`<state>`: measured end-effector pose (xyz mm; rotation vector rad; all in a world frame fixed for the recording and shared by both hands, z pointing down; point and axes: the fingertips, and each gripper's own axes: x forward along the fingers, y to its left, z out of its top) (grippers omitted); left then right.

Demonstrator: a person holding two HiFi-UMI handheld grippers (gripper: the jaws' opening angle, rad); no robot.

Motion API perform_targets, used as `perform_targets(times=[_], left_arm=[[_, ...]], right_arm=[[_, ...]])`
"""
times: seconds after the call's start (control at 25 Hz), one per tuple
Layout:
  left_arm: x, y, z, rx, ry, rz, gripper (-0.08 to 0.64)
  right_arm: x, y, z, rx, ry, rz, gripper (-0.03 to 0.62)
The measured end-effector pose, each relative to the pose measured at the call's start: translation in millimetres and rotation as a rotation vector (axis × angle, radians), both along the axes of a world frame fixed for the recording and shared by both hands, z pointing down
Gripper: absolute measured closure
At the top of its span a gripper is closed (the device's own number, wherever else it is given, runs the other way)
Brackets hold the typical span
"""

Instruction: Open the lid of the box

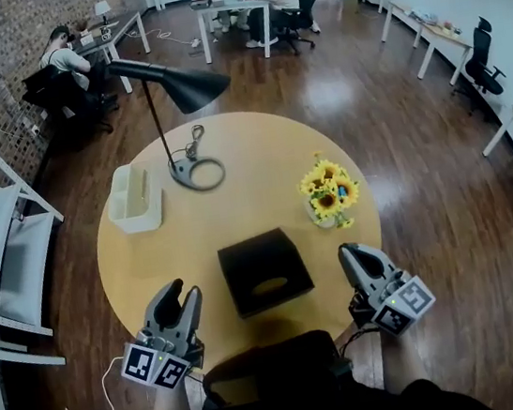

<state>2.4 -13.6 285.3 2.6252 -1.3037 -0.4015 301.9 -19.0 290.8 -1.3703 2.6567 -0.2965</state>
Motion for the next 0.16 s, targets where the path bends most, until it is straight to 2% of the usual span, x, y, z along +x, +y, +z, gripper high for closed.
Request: perform_targets(times=[0.16], left_arm=[[4.7,-0.4,1.5,-0.014,0.014,0.015,0.422]], right_arm=[[2.0,2.0,-0.1,-0.009,-0.008,0.005,0.592]])
